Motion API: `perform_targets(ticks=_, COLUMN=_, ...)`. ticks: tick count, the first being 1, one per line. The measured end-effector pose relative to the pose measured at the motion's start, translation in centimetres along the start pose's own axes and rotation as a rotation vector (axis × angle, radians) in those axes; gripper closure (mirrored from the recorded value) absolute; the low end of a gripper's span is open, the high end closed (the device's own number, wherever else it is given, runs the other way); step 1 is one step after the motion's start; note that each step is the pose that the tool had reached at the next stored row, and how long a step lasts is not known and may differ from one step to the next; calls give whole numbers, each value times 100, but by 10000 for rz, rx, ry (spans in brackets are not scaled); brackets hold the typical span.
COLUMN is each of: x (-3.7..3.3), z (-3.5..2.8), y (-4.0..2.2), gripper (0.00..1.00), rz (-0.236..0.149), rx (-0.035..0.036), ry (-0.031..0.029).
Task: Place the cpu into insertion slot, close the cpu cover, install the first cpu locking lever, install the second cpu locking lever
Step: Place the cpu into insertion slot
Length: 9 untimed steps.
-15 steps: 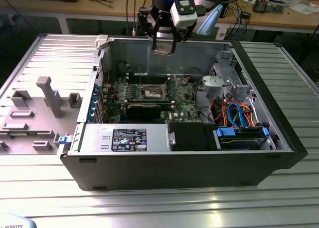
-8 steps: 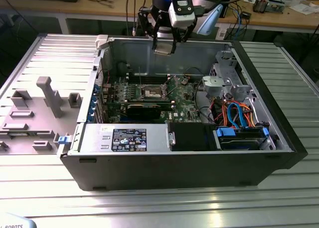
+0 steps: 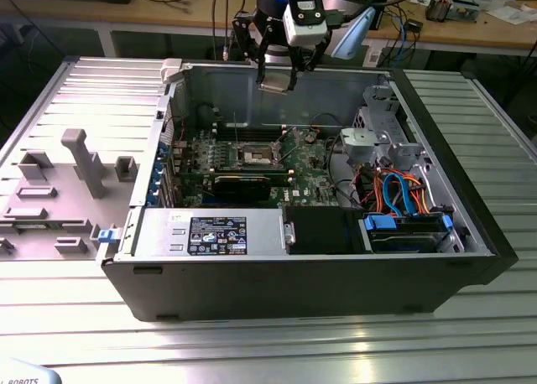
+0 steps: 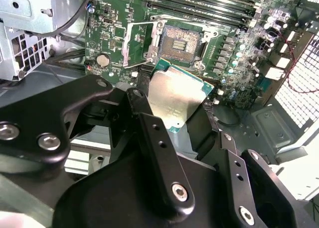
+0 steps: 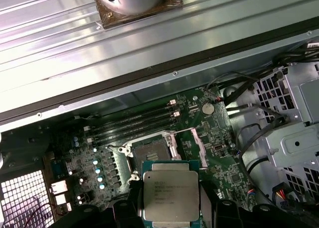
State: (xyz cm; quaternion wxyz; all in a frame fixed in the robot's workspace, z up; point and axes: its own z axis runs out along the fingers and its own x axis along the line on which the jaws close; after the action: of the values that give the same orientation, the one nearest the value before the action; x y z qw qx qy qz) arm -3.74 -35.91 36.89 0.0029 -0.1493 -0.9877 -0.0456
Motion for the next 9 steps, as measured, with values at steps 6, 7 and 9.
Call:
perform_targets(ticks=6, x=0, z=0, y=0, gripper=45, rz=52, rx=-2, ry=-5)
perform_targets(ticks=7, x=0, z=0, y=0, gripper=45, rz=97, rx=-3, ry=-9)
perform_targets(ticks=9, x=0, z=0, y=0, gripper=45, rz=255, rx=-5, ry=-23)
